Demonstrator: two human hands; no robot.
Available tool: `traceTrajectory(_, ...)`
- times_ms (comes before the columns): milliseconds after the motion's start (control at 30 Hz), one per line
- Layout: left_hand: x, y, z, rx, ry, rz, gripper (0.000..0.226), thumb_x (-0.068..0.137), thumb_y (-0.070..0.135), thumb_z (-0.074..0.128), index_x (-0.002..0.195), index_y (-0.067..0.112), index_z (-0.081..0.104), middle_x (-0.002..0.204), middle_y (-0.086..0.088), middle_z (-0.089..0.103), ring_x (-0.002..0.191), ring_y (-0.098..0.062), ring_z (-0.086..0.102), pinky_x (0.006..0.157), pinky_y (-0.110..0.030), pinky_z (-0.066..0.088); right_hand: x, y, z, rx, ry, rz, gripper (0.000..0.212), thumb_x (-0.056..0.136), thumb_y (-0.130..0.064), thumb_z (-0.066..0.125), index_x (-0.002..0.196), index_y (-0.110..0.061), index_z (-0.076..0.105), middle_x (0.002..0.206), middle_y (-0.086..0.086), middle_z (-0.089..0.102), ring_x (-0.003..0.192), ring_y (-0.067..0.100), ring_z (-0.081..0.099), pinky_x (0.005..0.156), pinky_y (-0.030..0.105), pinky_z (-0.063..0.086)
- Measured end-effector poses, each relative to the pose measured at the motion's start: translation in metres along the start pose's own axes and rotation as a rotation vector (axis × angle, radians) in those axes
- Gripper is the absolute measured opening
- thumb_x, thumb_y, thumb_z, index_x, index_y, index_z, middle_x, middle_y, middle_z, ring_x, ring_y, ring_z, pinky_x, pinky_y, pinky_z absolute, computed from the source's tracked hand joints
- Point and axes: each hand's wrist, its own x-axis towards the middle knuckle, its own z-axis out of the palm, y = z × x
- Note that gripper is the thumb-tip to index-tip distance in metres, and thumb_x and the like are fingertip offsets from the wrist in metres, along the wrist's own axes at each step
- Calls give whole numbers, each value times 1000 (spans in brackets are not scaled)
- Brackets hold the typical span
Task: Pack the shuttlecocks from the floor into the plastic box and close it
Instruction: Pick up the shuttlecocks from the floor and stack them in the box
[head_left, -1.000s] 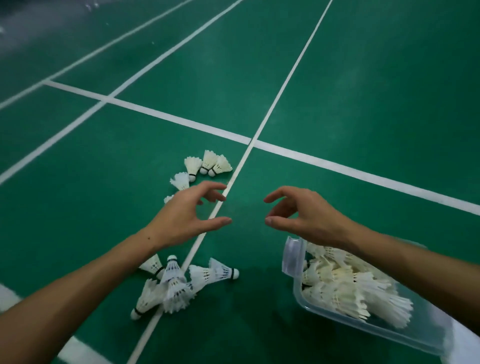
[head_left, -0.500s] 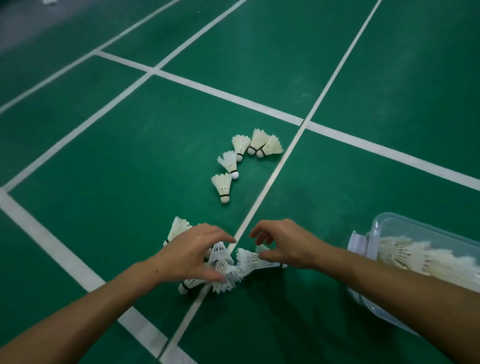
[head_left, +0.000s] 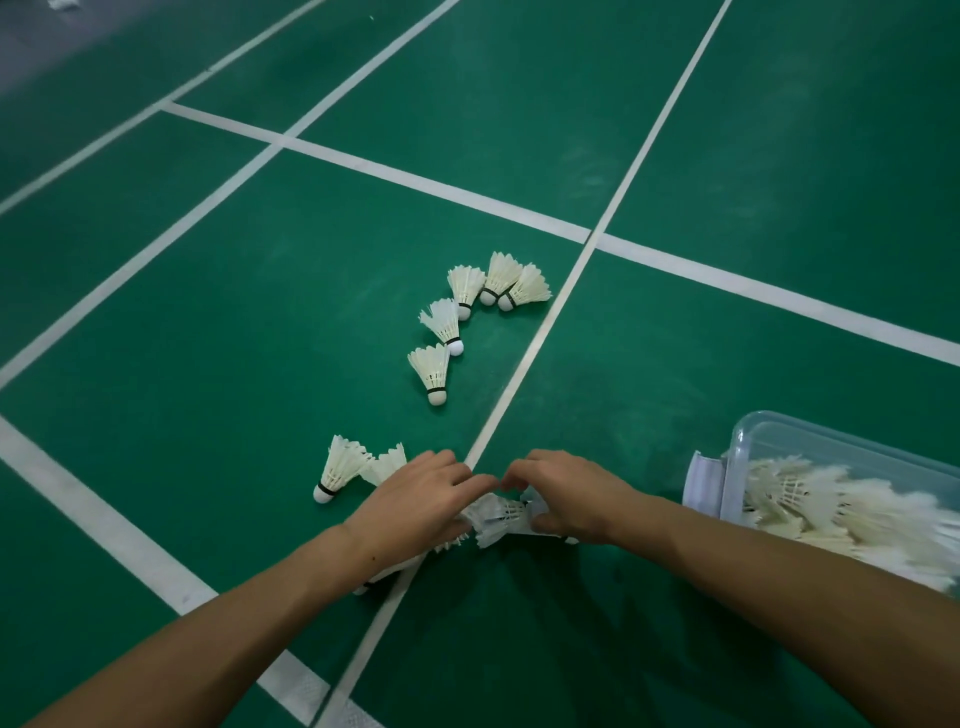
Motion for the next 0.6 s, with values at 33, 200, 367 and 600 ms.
traceTrajectory(33, 5, 2, 0, 14, 25, 0, 63, 83, 37, 82, 140, 28, 55, 92, 7, 67, 87, -20, 53, 72, -34, 45, -1, 1, 0, 2, 1, 3, 50, 92, -19, 70, 140, -25, 56, 134, 2, 60, 123, 26, 58, 95, 39, 50)
traceTrajectory(200, 25, 3, -1, 140, 97, 152, 9, 92, 33, 76, 98, 31, 70, 70, 11, 55, 78, -18, 46, 67, -32, 29, -6, 4, 0, 36, -2, 9, 52, 90, -13, 66, 140, -21, 56, 135, 4, 61, 125, 27, 59, 98, 40, 52)
traceTrajectory(367, 34, 1, -13, 23, 173, 167, 10, 95, 33, 75, 86, 31, 73, 71, 10, 54, 76, -18, 46, 65, -30, 31, -15, 7, -6, 86, -11, 4, 56, 88, -10, 71, 141, -20, 56, 134, 2, 65, 123, 24, 61, 100, 42, 53)
traceTrajectory(600, 26, 1, -60, -402, 244, -31, 11, 84, 21, 85, 94, 24, 84, 81, 13, 72, 75, -6, 63, 63, -35, 56, -58, 10, -53, 126, 121, -73, 55, 86, -23, 81, 137, -22, 59, 126, -4, 67, 115, 17, 61, 98, 34, 51)
